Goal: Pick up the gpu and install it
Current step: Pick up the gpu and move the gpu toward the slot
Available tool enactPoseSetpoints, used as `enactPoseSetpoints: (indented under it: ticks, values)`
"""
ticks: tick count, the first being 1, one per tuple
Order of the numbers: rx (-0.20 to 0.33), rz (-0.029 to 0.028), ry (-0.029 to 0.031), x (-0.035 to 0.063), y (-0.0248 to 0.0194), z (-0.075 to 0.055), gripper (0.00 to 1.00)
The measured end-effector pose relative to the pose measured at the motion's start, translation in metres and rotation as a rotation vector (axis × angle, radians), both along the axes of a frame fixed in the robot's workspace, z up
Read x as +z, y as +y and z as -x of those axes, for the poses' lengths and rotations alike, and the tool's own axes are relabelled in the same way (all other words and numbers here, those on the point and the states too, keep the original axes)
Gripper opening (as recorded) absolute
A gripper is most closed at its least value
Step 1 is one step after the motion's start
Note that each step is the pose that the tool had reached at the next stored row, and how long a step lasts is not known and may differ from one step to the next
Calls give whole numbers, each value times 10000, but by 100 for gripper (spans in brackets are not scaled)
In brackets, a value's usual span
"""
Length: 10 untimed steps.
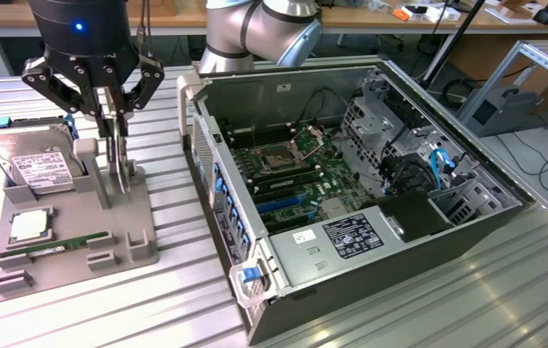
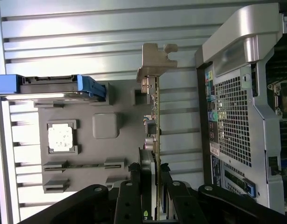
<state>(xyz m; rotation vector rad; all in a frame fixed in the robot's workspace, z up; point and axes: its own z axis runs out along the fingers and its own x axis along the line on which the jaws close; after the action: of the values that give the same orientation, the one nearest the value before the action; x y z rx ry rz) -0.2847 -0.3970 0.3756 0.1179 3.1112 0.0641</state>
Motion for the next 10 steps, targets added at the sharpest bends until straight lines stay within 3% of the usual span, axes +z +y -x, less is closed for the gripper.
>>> enactPoseSetpoints:
  ticks: [10]
  values:
    - [0, -1, 0, 53, 0, 0, 27]
